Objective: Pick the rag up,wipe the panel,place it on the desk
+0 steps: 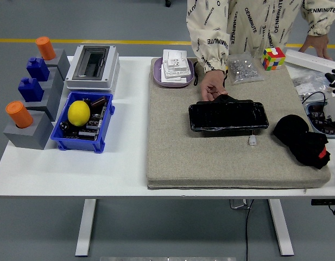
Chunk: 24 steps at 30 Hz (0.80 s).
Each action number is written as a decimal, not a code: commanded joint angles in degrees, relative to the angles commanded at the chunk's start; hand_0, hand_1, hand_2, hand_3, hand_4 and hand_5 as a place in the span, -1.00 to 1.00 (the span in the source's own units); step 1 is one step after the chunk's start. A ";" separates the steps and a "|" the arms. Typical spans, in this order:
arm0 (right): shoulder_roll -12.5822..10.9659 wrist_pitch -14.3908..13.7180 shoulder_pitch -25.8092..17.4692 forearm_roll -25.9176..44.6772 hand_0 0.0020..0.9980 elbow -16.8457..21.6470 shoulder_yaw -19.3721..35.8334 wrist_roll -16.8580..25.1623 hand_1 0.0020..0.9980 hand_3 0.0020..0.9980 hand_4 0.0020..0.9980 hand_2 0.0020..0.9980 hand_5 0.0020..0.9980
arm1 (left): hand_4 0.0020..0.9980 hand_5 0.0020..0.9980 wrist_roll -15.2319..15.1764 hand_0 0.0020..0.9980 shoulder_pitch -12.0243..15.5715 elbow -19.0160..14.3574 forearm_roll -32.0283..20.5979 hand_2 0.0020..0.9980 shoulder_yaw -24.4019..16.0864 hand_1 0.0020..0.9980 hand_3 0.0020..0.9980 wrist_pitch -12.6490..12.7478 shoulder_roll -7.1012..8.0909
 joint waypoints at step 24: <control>-0.42 5.53 3.73 -49.07 0.50 -2.70 -11.35 -4.00 0.43 0.51 1.00 0.59 0.28 | 0.19 -0.07 -0.04 0.29 -0.02 0.00 -0.29 0.46 0.12 0.38 0.13 0.03 -0.03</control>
